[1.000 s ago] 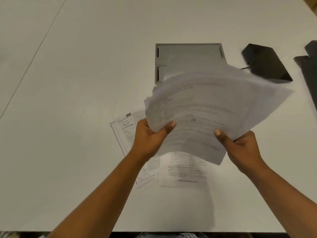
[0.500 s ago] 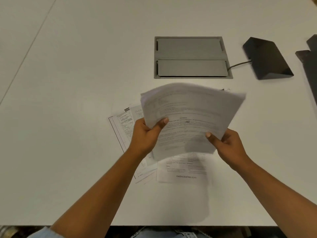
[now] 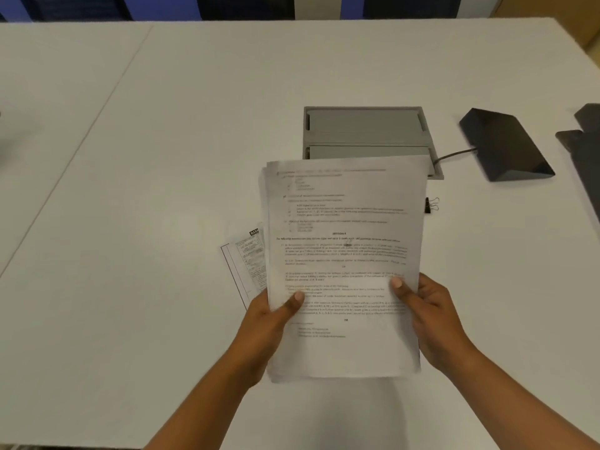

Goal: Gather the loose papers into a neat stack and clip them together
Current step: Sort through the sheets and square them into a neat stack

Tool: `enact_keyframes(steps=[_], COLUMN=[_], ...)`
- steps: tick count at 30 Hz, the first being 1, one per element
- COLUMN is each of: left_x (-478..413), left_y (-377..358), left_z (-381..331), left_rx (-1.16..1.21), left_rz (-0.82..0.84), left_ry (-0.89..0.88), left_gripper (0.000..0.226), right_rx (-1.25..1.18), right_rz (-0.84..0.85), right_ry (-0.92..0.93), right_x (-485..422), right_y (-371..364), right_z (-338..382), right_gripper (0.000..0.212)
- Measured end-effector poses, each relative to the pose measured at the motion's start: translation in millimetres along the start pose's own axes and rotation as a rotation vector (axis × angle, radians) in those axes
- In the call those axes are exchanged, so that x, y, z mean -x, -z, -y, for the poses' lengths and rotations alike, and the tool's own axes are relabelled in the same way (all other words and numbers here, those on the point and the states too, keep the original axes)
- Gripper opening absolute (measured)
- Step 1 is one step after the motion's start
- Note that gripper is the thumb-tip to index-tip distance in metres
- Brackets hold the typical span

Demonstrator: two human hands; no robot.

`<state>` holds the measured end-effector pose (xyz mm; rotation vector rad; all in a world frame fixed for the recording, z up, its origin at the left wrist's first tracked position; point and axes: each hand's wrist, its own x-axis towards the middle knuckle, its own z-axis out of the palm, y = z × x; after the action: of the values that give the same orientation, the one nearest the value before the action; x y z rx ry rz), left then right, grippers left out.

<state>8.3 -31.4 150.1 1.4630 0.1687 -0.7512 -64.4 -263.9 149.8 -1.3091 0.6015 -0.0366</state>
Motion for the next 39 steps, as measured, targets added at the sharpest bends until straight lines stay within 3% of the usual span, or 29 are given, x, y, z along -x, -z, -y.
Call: enact_keyframes(steps=[5,8,10,13,16,32,35,39], left_x=[8,11,15,24,32,30,30,27], left_y=[27,51,67,89,105,103,94,85], left_z=[2,3,7,11,16,51,54,58], left_rx=[-0.035,-0.050,-0.052,-0.032,-0.004,0.142,0.126,0.108], left_rz=[-0.180,-0.290,-0.339,-0.394,-0.435,-0.461,-0.440,-0.430], left_ry=[-0.066,-0.112,-0.124,-0.123,-0.124,-0.017,-0.002,0.006], left_gripper=[0.021,0.020,0.022,0.023,0.027,0.018,0.020,0.022], right_rx=[0.146,0.688,1.017,1.188,1.253,1.090,1.022,0.911], right_rz=[-0.050,-0.155,-0.203,-0.339,-0.387,-0.418,-0.443,-0.430], right_ry=[-0.095,-0.023,-0.052,-0.271,-0.445,-0.540,-0.537,-0.475], right_x=[-8,-15,-17,-23,-28,-51,-48,-44], right_y=[-4,8,13,11,7,27,26,27], right_z=[-21,-54,-76,-96,-106,-102,-101,-104], right_gripper=[0.038,0.030,0.045,0.072,0.084,0.101,0.097,0.076])
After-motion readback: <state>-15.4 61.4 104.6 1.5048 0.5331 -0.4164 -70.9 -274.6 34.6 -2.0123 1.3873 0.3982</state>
